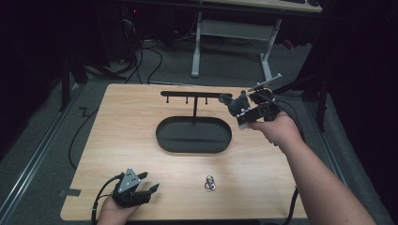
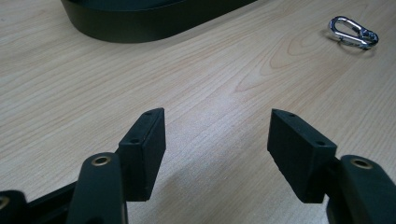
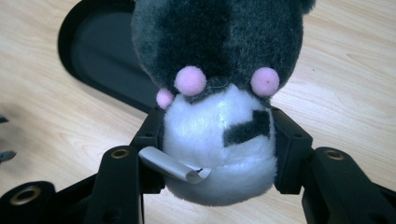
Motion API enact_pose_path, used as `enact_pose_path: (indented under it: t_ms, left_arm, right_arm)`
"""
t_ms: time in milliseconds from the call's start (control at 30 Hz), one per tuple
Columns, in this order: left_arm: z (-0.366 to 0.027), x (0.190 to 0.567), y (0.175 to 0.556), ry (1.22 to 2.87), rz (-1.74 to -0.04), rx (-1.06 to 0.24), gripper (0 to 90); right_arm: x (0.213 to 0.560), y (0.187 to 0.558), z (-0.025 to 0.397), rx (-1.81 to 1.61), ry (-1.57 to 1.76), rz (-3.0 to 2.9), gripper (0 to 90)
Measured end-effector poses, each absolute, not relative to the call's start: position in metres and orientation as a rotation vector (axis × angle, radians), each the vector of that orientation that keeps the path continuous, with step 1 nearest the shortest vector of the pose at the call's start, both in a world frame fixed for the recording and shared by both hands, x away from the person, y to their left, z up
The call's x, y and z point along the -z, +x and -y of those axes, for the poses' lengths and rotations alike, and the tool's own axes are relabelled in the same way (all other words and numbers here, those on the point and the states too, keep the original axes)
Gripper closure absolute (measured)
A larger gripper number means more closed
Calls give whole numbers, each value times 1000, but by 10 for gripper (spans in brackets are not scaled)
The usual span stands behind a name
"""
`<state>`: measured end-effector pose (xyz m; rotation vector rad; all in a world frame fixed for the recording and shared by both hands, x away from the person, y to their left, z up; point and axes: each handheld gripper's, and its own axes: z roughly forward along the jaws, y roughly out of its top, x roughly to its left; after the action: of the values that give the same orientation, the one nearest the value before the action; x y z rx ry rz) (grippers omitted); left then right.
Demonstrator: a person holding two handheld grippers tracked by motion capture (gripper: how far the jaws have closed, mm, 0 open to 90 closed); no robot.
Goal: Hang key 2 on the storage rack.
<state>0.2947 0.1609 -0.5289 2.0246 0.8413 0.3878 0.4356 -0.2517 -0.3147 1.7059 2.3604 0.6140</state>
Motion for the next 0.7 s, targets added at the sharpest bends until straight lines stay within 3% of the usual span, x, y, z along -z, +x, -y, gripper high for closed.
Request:
enact_pose_path:
  t_ms: [333,700]
  left_arm:
    - [-160,530,295,2036,-840,-382,377]
    - [-159,531,295,2046,-834,-377,378]
  right_arm:
    - [349,432,261,-556,1744,-2373,489]
    - [392,446,242,-567,1708,-2376,482]
